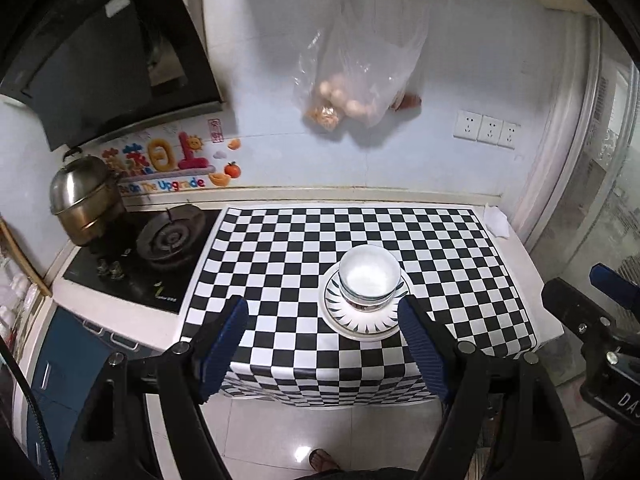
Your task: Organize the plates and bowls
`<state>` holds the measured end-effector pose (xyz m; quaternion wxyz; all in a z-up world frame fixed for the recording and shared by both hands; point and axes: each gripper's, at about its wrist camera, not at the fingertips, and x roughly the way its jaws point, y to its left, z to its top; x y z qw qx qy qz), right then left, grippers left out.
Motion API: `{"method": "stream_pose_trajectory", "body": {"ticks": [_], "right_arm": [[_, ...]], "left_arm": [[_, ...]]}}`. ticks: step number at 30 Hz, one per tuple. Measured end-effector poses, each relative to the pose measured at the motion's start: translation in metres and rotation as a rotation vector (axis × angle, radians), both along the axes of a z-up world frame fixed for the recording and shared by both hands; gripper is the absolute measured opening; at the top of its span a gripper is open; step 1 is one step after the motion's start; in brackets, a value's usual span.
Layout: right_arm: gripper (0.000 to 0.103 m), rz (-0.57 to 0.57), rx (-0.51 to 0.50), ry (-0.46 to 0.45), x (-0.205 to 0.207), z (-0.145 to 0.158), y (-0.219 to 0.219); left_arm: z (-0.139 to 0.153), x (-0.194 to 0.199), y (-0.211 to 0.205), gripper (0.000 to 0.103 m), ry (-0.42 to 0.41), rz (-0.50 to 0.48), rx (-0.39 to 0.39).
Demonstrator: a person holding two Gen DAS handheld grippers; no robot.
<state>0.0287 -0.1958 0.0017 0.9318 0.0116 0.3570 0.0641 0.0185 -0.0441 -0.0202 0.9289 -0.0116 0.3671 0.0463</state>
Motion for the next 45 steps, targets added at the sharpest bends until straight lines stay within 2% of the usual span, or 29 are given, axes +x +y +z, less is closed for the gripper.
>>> {"method": "stream_pose_trajectory", "body": {"ticks": [12,19,26,45], "right_arm": [[0.089,0.029,-0.021,-0.038,-0.055,0.021,-0.018],[0.089,0.010,-0.033,-0.079,-0.084,0.038,-0.027],[0.089,0.003,-0.041,-0.095,-0.095,0.045,-0.034],[0.089,0.023,-0.048,-0.095,-0.091,0.047,-0.034]], "left_arm": [[0.018,-0.057,-0.014,0.076,-0.043,0.048,-0.001],[0.026,-0.076,-0.016,0.076,-0.073,0.058,-0.014],[0.030,-0.086,-0.021,0.076,-0.087,0.067,-0.004],[0.033,-0.091,-0.016,0.076,-0.082,0.058,-0.009]]}}
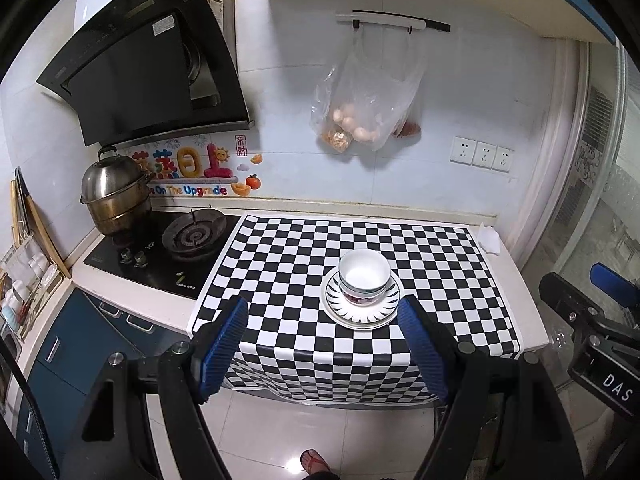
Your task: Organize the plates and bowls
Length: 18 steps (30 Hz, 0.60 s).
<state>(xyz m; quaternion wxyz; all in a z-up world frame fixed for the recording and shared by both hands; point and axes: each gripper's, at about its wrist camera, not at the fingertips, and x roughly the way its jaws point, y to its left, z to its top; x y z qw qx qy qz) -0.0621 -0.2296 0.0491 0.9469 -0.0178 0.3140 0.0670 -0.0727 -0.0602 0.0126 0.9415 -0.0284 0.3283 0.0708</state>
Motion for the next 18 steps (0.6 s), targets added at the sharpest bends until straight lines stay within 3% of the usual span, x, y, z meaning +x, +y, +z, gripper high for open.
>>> {"method": "stream_pose_trajectory", "body": {"ticks": [18], "right_arm": [[0.089,0.004,0.006,0.014,0.0041,-0.0047,-0.0022]], "left_arm": [[0.0023,0.0069,-0.0057,0.076,0.003,0.006,0.007]]}}
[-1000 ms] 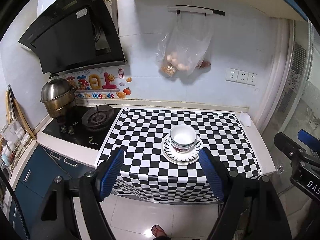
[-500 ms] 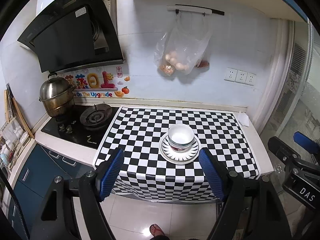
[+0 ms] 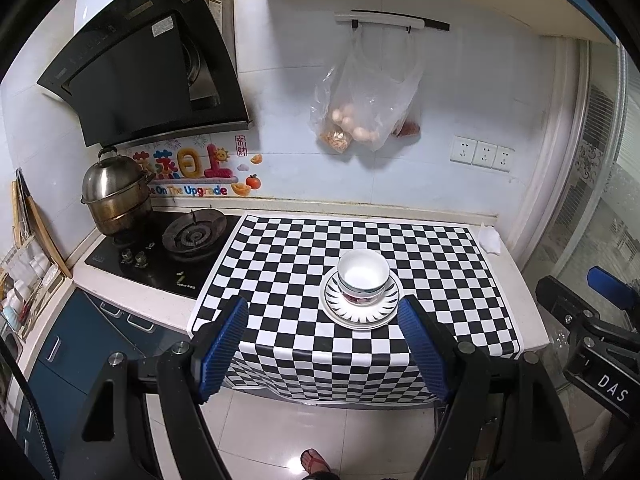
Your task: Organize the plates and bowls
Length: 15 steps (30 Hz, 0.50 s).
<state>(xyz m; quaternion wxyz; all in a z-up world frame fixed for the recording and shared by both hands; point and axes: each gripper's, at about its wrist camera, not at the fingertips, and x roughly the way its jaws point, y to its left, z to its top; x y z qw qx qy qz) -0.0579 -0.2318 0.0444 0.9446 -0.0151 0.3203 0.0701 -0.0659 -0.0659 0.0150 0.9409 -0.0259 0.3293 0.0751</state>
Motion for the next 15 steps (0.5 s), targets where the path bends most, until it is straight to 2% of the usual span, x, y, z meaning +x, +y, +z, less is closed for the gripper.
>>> {"method": "stream_pose_trajectory", "body": {"ticks": [15], "right_arm": [[0.089,0.005,-0.002,0.001,0.0011,-0.0032,-0.0054]], "left_arm": [[-0.0002,-0.0005,-0.0002,0.076,0.000,0.000,-0.002]]}}
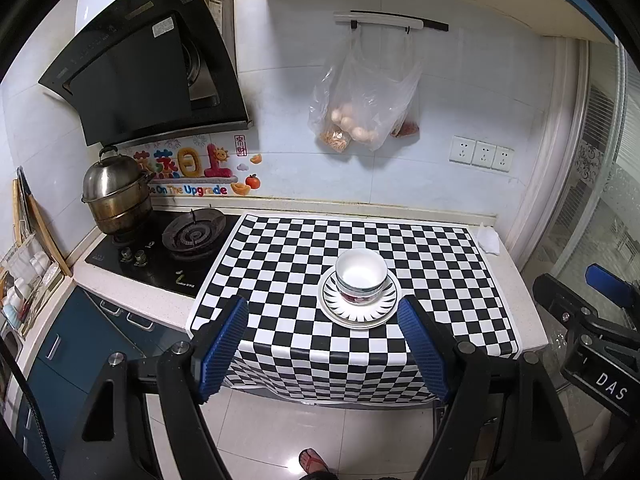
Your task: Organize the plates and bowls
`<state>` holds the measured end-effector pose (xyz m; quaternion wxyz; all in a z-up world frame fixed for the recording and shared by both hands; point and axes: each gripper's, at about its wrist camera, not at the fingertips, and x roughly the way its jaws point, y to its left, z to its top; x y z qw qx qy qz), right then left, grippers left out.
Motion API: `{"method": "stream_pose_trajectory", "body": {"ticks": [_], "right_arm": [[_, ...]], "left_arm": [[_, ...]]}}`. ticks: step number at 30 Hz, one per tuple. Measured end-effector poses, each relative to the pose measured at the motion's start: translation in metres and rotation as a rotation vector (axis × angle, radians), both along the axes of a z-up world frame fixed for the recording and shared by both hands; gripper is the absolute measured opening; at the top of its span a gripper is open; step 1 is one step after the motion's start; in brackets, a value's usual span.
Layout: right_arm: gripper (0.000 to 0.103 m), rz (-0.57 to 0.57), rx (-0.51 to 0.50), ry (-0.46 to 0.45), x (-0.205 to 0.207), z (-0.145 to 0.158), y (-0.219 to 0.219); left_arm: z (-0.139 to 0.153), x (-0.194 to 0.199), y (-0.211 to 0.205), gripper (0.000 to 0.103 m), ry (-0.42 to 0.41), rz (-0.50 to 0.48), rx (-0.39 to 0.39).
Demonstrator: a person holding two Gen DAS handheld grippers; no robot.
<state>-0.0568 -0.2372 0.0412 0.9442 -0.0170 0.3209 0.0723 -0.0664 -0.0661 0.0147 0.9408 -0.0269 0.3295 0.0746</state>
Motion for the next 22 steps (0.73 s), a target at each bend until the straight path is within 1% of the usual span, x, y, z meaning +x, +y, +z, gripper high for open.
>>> {"method": "stream_pose_trajectory", "body": {"ticks": [18,22], "right_arm": [[0.089,0.003,0.001,0.000,-0.0012,0.0000,-0.0032],[0.089,0.003,0.001,-0.001,-0.0028,0.0008,-0.0042]], "left_arm": [[0.0008,-0.0028,-0.0042,0.076,-0.006,0.006,0.005],[0.0047,-0.0073,-0.0063,0.076,-0.015,0.006,0.016]]}}
